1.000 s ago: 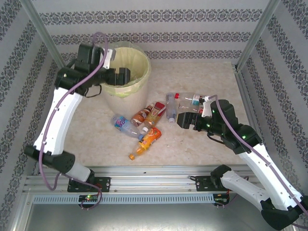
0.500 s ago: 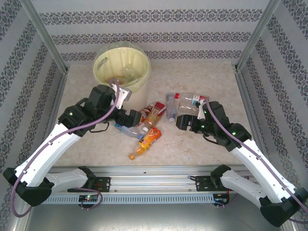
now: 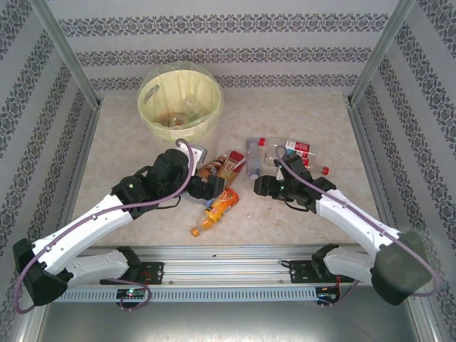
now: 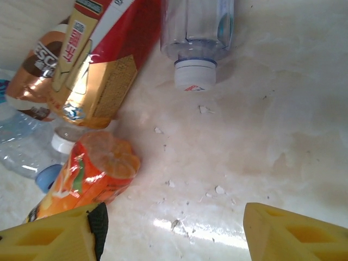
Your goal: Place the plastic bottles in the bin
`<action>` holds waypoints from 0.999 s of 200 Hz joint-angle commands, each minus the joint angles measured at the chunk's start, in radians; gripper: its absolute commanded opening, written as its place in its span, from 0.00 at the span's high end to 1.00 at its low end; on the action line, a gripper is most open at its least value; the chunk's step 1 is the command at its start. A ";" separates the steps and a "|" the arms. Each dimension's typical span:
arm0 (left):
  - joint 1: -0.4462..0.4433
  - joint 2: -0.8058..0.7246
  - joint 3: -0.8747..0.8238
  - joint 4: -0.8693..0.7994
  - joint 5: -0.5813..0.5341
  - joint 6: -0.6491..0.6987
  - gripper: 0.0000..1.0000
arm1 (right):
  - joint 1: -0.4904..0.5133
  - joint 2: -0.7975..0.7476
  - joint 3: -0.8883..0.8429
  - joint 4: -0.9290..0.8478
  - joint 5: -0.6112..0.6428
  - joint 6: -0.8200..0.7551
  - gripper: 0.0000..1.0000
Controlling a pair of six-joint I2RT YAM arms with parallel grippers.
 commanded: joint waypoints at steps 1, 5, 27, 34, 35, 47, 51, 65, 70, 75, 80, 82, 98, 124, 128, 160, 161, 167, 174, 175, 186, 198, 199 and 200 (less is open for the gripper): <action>-0.031 -0.022 -0.054 0.171 -0.103 -0.077 0.00 | -0.016 0.062 -0.012 0.132 -0.019 -0.001 0.36; -0.036 -0.023 -0.061 0.181 -0.114 -0.081 0.00 | -0.017 0.078 -0.010 0.138 -0.021 -0.004 0.36; -0.051 -0.025 -0.102 0.238 -0.141 -0.104 0.00 | -0.020 0.153 -0.005 0.185 -0.019 -0.011 0.38; -0.053 -0.026 -0.110 0.250 -0.141 -0.113 0.00 | -0.023 0.173 -0.004 0.201 -0.018 -0.013 0.39; -0.053 -0.025 -0.111 0.253 -0.140 -0.113 0.00 | -0.023 0.177 -0.003 0.204 -0.017 -0.014 0.39; -0.057 -0.023 -0.118 0.267 -0.135 -0.121 0.00 | -0.027 0.216 0.008 0.223 -0.019 -0.015 0.40; -0.057 -0.023 -0.119 0.268 -0.136 -0.123 0.00 | -0.027 0.229 0.012 0.227 -0.018 -0.014 0.41; -0.061 -0.019 -0.123 0.267 -0.141 -0.125 0.00 | -0.031 0.269 0.022 0.247 -0.013 -0.009 0.41; -0.061 -0.019 -0.123 0.264 -0.142 -0.126 0.00 | -0.032 0.283 0.026 0.255 -0.011 -0.006 0.42; -0.063 -0.019 -0.124 0.265 -0.141 -0.126 0.00 | -0.034 0.300 0.029 0.263 -0.010 0.000 0.41; -0.063 -0.020 -0.125 0.264 -0.142 -0.127 0.00 | -0.036 0.314 0.034 0.270 -0.009 0.002 0.41; -0.063 -0.019 -0.125 0.263 -0.140 -0.127 0.00 | -0.036 0.319 0.036 0.272 -0.008 0.003 0.42; -0.064 -0.019 -0.126 0.264 -0.135 -0.129 0.00 | -0.037 0.356 0.047 0.290 -0.006 0.011 0.42; -0.065 -0.017 -0.126 0.261 -0.129 -0.133 0.00 | -0.037 0.400 0.065 0.315 -0.013 0.016 0.43; -0.065 -0.016 -0.127 0.262 -0.128 -0.133 0.00 | -0.037 0.403 0.068 0.315 -0.012 0.018 0.44; -0.066 -0.013 -0.128 0.263 -0.123 -0.135 0.00 | -0.044 0.437 0.093 0.317 -0.002 0.028 0.46; -0.066 -0.013 -0.127 0.263 -0.123 -0.134 0.00 | -0.045 0.438 0.093 0.317 -0.003 0.029 0.46; -0.066 -0.013 -0.126 0.262 -0.121 -0.135 0.00 | -0.047 0.443 0.096 0.320 -0.006 0.034 0.47; -0.066 -0.014 -0.127 0.263 -0.121 -0.135 0.00 | -0.049 0.451 0.099 0.324 -0.010 0.038 0.47; -0.066 -0.014 -0.127 0.262 -0.122 -0.135 0.00 | -0.049 0.451 0.100 0.324 -0.011 0.039 0.47; -0.066 -0.017 -0.123 0.258 -0.121 -0.133 0.00 | -0.051 0.460 0.107 0.327 -0.015 0.042 0.48; -0.066 -0.016 -0.121 0.250 -0.124 -0.132 0.00 | -0.052 0.471 0.116 0.323 -0.012 0.045 0.49; -0.066 -0.016 -0.120 0.250 -0.124 -0.132 0.00 | -0.051 0.471 0.116 0.323 -0.012 0.045 0.49; -0.066 -0.017 -0.119 0.250 -0.125 -0.132 0.00 | -0.052 0.472 0.117 0.322 -0.011 0.046 0.49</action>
